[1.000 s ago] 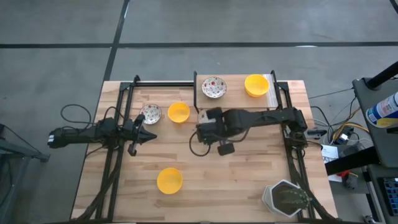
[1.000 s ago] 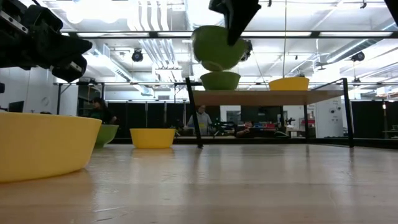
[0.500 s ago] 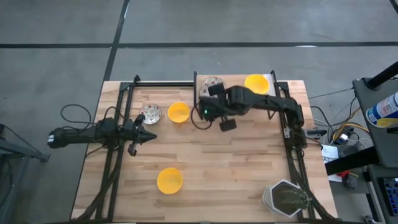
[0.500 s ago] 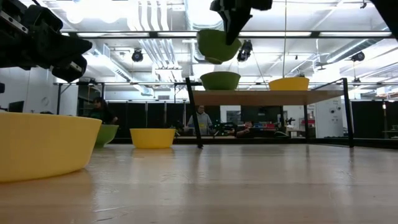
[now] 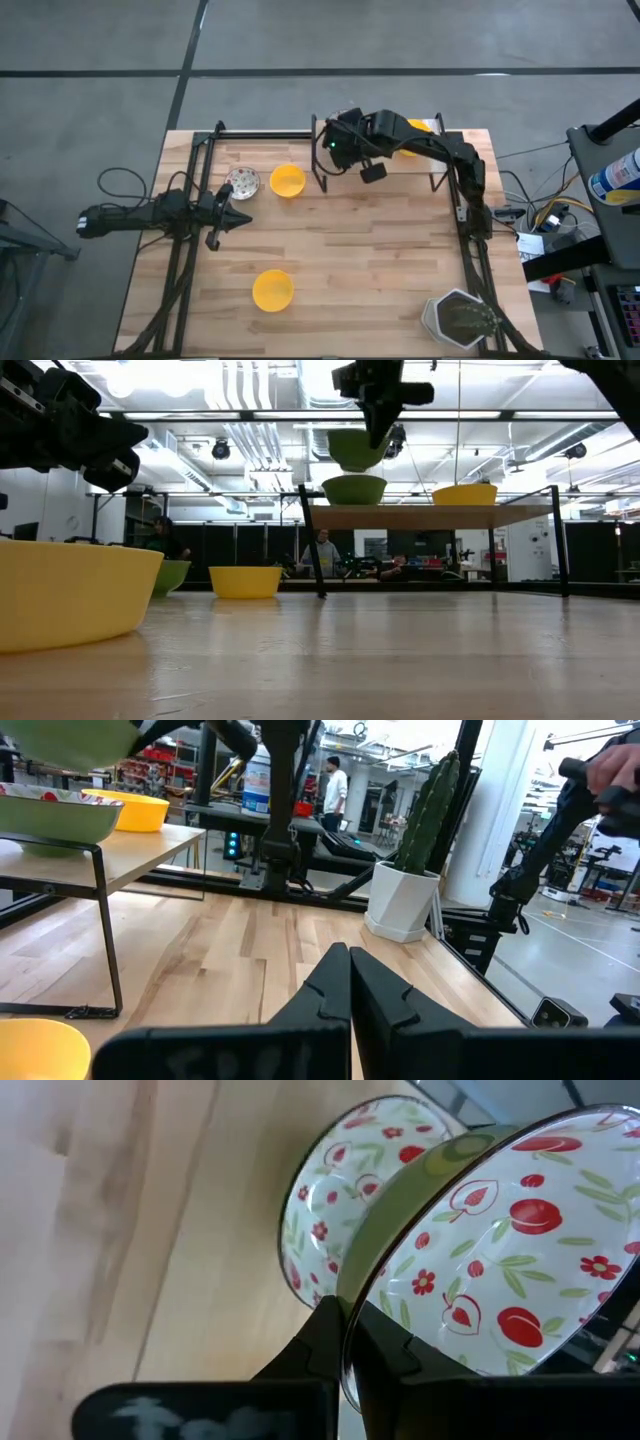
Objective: Pick & Place Mini bowls
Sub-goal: Stack the right green patterned bowl on the green patterned bowl on the shelf
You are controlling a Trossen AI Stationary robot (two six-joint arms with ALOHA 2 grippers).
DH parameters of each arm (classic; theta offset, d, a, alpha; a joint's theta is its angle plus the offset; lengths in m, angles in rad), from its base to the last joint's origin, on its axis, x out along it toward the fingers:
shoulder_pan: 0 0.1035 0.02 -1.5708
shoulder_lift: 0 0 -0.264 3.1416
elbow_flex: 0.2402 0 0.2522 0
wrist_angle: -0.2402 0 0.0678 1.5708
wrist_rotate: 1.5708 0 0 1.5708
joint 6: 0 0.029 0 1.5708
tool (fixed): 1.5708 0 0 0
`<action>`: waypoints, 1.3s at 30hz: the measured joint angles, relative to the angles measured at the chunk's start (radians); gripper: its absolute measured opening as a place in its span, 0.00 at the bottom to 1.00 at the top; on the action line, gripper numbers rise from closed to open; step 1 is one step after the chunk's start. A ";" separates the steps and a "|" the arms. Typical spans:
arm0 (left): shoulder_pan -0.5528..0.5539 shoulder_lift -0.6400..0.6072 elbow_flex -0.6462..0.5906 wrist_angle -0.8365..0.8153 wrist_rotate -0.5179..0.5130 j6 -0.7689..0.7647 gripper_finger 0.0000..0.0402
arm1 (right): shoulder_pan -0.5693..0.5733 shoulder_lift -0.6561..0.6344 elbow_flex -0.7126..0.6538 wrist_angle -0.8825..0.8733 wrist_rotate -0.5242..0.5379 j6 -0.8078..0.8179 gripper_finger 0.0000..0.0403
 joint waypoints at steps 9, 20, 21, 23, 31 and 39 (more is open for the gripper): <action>0.000 0.000 0.000 0.000 0.000 0.000 0.00 | -0.029 0.044 -0.006 0.006 -0.069 -0.039 0.02; 0.000 0.000 0.000 0.000 0.000 0.000 0.00 | -0.034 0.097 -0.006 0.007 -0.055 -0.032 0.02; 0.000 0.000 0.000 0.000 0.000 0.000 0.00 | -0.036 0.100 -0.006 0.007 -0.055 -0.029 0.03; 0.000 0.000 0.000 0.000 0.000 0.000 0.00 | -0.038 0.101 -0.006 0.011 -0.055 -0.019 0.04; 0.000 0.000 0.000 0.000 0.000 0.000 0.00 | -0.050 0.098 -0.006 0.018 -0.050 0.049 0.10; 0.000 0.000 0.000 0.000 0.000 0.000 0.00 | -0.050 0.096 0.007 0.014 -0.033 0.107 0.18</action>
